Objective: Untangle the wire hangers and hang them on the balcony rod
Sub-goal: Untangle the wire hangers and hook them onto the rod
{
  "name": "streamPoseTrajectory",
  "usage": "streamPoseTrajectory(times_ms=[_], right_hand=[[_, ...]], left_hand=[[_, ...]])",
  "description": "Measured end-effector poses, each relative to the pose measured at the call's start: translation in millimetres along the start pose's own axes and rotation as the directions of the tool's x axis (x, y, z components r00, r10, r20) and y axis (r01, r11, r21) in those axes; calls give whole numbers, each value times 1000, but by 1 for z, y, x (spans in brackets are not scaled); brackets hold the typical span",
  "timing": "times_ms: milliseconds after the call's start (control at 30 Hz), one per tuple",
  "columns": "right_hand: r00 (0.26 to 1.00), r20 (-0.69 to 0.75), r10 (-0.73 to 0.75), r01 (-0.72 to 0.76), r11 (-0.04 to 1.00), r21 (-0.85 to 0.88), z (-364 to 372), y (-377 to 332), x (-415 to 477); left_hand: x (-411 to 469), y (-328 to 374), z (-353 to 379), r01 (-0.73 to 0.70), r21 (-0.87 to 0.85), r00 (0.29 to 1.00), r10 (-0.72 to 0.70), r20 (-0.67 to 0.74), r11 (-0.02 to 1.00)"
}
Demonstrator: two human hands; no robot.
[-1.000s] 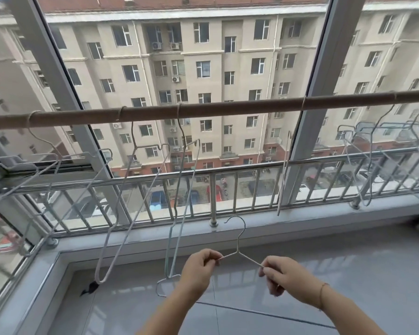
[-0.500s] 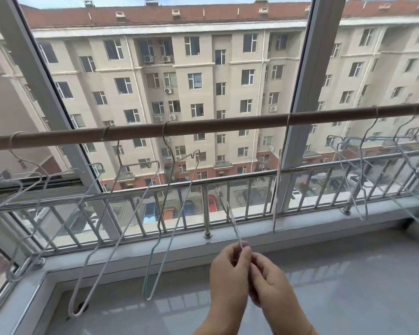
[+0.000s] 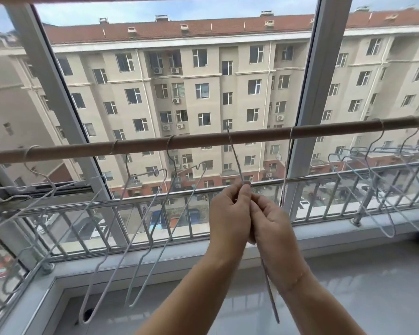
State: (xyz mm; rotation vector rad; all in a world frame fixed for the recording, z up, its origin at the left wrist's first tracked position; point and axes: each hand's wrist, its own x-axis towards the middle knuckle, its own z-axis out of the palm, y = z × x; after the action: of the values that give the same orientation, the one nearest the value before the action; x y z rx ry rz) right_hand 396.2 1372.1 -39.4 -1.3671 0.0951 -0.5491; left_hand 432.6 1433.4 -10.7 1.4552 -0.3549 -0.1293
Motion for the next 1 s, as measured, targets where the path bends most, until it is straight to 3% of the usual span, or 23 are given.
streamPoseTrajectory(times_ms=[333, 500, 633, 733, 867, 1000], right_hand=[[988, -15, 154, -153, 987, 48, 6, 10, 31], [988, -48, 147, -151, 983, -101, 4, 10, 27], [997, -62, 55, -78, 885, -458, 2, -1, 19], [991, -24, -130, 88, 782, -617, 12, -20, 2], [951, 108, -290, 294, 737, -608, 45, -37, -21], [945, 299, -131, 257, 864, -434, 94, -27, -35]], left_hand=[[29, -8, -4, 86, 161, 996, -85, -17, 983], [21, -11, -11, 123, 100, 992, -124, 6, 987], [8, 1, -33, 12, 144, 1000, -8, -30, 989], [-8, 14, -65, -107, 177, 991, 119, -58, 978], [-24, 33, -119, -212, 200, 950, 250, -186, 957], [-19, 41, -166, -195, 302, 900, 292, -322, 933]])
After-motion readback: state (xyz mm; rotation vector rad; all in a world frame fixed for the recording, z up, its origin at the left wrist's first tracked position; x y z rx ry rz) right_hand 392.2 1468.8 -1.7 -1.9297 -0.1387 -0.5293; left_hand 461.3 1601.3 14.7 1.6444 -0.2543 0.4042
